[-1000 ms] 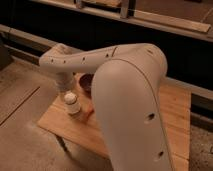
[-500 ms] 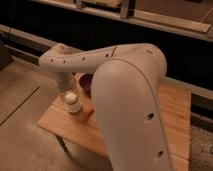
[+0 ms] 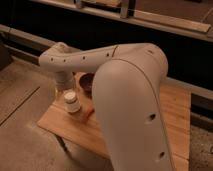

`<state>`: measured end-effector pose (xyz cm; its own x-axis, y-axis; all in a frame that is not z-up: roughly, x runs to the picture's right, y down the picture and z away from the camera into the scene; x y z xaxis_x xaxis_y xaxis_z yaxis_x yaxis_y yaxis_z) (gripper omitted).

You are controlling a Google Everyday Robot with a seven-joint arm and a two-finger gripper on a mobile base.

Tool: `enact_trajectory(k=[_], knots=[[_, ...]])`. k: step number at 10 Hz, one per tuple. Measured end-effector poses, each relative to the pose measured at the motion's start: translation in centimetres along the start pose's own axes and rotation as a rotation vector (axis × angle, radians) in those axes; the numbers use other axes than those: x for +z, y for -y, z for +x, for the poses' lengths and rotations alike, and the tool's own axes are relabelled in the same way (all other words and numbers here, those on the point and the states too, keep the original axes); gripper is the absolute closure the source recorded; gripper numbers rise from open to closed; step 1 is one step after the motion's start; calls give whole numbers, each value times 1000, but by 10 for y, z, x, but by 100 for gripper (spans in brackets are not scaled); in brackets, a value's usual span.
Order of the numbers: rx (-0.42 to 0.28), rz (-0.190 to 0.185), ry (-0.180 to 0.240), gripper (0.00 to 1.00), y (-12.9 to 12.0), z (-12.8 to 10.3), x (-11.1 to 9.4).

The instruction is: Place the ceramic cup over the eraser

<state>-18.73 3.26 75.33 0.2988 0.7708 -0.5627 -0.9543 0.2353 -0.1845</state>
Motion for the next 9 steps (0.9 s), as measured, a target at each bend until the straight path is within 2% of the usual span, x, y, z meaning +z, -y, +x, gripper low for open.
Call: enact_trajectory(k=[2,5,6,8,9], knots=[[3,-8,16,28,0,-3,-7],[-12,-61,110,28,-12,-18,-47],[-24,-95,153,28,-19,-22,-68],[-25,-134,194,28,-24,-24,-90],[-23,-131,192,28,-22,-24,-88]])
